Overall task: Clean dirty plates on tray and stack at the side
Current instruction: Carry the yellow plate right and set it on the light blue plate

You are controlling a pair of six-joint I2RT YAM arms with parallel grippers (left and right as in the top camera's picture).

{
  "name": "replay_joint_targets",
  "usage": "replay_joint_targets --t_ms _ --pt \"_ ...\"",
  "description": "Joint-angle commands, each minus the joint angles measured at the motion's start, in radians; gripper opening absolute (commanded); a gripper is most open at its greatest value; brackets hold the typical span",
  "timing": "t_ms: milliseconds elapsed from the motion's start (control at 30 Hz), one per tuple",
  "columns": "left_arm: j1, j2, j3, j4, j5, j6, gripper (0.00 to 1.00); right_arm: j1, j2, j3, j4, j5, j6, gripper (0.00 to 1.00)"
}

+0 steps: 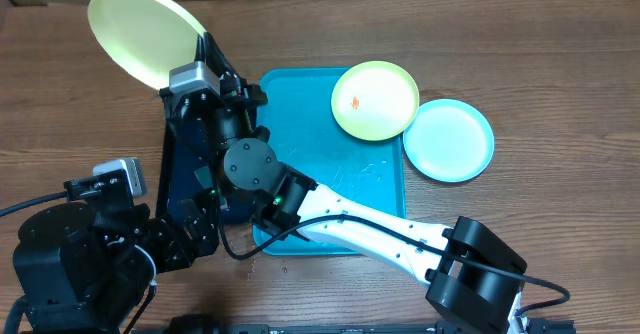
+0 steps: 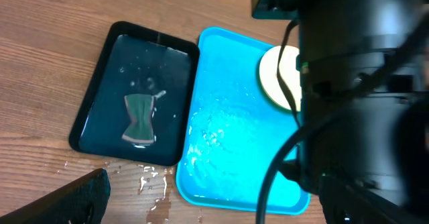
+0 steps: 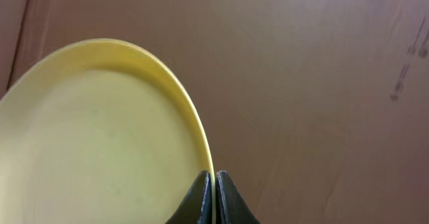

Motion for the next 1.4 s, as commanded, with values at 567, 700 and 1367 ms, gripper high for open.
replay_joint_targets --t_ms 567,700,1367 --pt "0.005 0.000 0.006 0.002 -0.006 0.019 1.00 -0.302 -0.086 0.022 -1.067 -0.819 1.189 0.04" --pt "0.005 0.000 0.006 0.002 -0.006 0.019 1.00 -0.447 -0.163 0.022 -1.219 -1.017 1.189 0.04" --pt "0.005 0.000 0.006 0.002 -0.006 0.019 1.00 -1.176 -0.246 0.020 -2.030 -0.886 1.165 0.04"
